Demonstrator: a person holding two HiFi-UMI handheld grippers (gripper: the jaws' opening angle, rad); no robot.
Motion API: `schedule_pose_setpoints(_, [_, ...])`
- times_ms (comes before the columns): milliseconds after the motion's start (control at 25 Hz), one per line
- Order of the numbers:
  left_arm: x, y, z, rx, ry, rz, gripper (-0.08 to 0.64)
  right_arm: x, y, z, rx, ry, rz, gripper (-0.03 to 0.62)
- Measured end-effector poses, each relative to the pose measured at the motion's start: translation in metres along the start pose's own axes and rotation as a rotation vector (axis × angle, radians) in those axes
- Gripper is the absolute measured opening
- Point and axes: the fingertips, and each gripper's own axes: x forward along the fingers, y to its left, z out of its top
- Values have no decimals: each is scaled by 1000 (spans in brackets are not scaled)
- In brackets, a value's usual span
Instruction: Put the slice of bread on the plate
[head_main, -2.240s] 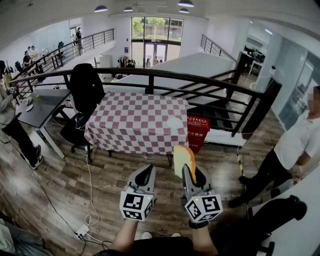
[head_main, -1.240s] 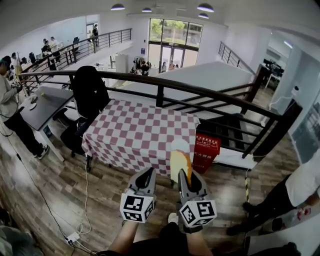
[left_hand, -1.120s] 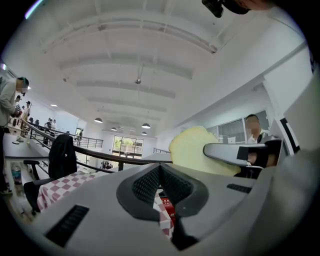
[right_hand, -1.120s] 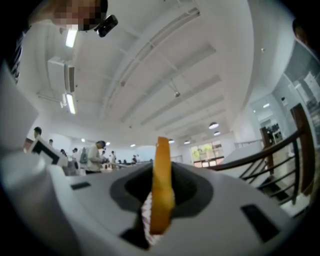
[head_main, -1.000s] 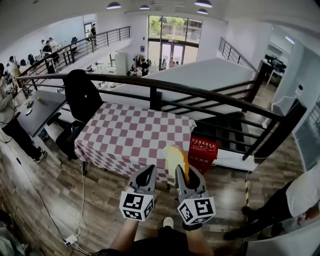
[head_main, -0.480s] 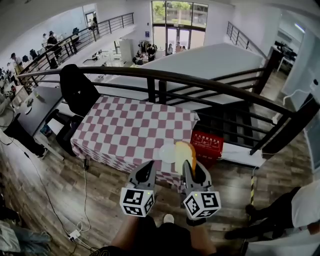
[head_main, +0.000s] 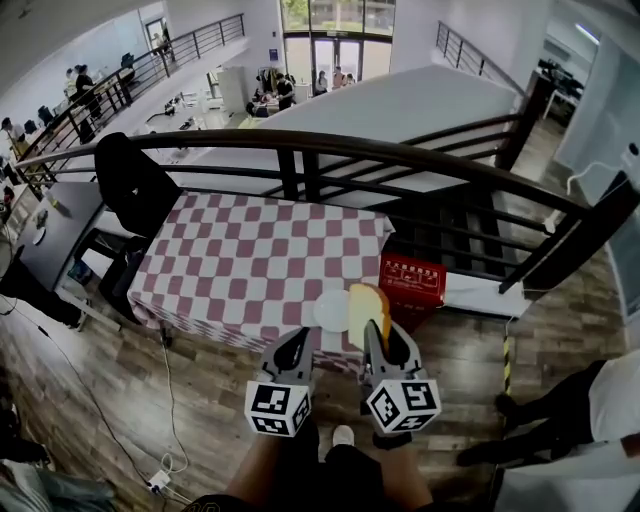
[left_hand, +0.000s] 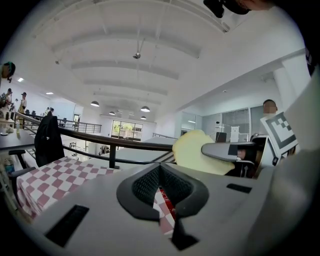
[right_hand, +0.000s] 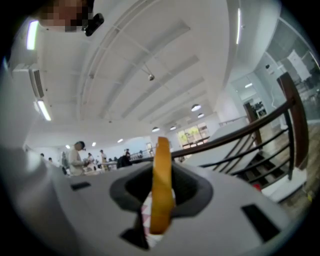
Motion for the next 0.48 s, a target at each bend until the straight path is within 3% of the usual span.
schedule_pose_setpoints(200, [9,-3,-8,-7,4,-37,18,8,-12,-38,37,92,-32,98])
schedule_pose_setpoints(320, [14,-1,-27,-47,42,-40,18,10,-14,-57,62,138,-36,98])
schedule_pose_setpoints(480, [19,-4,-39,-83,21,-79,17,18,-20,-74,87,167,-26,98])
